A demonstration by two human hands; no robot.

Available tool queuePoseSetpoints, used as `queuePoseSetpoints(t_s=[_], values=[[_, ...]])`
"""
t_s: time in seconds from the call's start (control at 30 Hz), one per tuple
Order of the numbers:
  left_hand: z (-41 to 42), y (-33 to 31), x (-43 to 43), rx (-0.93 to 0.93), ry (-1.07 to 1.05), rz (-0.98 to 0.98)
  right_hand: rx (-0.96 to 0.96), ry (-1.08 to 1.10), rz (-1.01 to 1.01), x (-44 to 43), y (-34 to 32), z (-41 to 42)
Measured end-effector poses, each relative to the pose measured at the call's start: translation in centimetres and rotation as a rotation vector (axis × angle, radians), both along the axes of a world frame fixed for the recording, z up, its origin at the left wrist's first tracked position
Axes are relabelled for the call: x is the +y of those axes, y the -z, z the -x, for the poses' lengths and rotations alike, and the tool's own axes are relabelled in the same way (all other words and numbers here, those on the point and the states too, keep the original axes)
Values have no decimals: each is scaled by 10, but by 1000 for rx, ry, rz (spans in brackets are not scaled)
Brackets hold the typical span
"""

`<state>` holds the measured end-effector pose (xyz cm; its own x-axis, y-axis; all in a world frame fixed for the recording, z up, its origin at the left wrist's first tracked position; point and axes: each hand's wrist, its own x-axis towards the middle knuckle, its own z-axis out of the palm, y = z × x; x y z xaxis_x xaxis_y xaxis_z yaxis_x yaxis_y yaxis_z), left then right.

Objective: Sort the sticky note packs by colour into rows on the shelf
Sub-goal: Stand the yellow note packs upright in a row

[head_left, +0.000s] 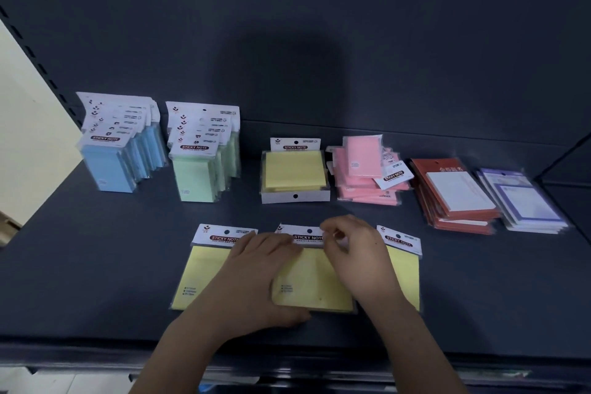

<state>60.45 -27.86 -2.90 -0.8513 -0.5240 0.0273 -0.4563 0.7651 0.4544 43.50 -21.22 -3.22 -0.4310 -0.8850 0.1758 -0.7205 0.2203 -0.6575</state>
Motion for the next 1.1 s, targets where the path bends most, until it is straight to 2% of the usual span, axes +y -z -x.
queuePoseSetpoints(t_s=[0.1,0.17,0.27,0.4,0.5,0.6,0.73,0.83,0.9,1.0,1.1], values=[[8,-14,-7,186,-170,-168,-186,46,108,-16,-13,1],[19,-18,-19,314,-320,-260,-293,54,96,-30,-19,2],[36,-11,-44,383,-441,-277,-377,57,34,-48,-20,1],[49,-11,-51,470,-531,-578,-464,122,34,-58,-14,-5],[50,-3,-52,592,-687,-517,-609,197,147,-60,-12,-9],[48,-5,-54,793,-815,-495,-820,269,288,-57,-17,-13],[44,-15,-52,957,-831,-506,-987,270,379,-49,-24,-18],[38,-29,-48,1037,-729,-540,-959,232,372,-42,-23,-17],[32,-41,-44,1079,-635,-543,-811,184,357,-37,-23,-13],[25,-58,-35,1081,-499,-577,-493,58,337,-27,-32,-8],[21,-71,-25,1034,-369,-680,-399,-109,379,-16,-48,-5]])
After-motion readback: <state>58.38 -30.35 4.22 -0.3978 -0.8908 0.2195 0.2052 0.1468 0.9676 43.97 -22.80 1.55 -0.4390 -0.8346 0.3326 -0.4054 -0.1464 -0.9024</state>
